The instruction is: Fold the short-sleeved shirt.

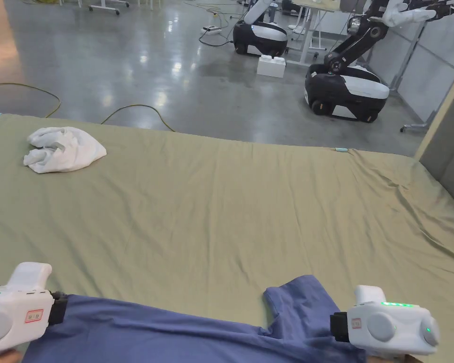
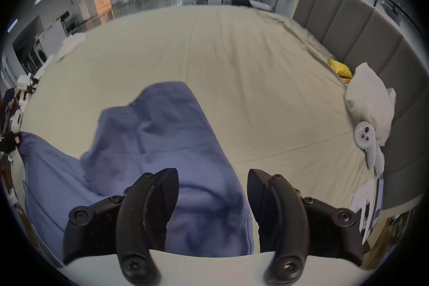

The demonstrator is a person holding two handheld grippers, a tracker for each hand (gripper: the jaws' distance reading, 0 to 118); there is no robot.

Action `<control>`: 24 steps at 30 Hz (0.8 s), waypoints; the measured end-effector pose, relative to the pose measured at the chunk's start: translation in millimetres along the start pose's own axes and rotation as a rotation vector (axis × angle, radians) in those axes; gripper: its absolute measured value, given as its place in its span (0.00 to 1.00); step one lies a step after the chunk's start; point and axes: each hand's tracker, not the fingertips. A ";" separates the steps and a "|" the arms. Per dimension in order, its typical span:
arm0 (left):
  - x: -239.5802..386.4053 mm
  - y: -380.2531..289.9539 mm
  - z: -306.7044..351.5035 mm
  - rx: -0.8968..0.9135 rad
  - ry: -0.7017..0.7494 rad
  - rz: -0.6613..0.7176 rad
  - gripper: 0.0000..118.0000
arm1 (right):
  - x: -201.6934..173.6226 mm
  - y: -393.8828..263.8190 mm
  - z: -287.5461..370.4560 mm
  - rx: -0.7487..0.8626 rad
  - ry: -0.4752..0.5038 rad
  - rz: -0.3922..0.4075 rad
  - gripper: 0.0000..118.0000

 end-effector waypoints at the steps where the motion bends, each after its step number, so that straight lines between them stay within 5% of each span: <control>1: 1.3 -2.1 1.6 0.008 0.007 -0.009 0.06 | 1.8 3.6 -7.7 -0.020 0.011 0.007 0.56; 7: 4.8 -13.9 5.9 0.008 0.013 -0.012 0.06 | 0.8 12.2 -23.2 -0.094 0.030 -0.016 0.49; 10: 7.1 -17.7 7.0 0.005 0.020 -0.006 0.06 | -2.8 12.0 -18.7 -0.068 0.030 -0.003 0.03; 19: 0.3 -26.7 29.9 0.033 -0.007 0.038 0.06 | 7.3 -2.8 37.4 0.078 0.064 -0.067 0.01; 24: -8.5 -35.9 61.6 0.086 -0.049 0.076 0.06 | 9.8 -25.9 104.6 0.166 0.104 -0.033 0.01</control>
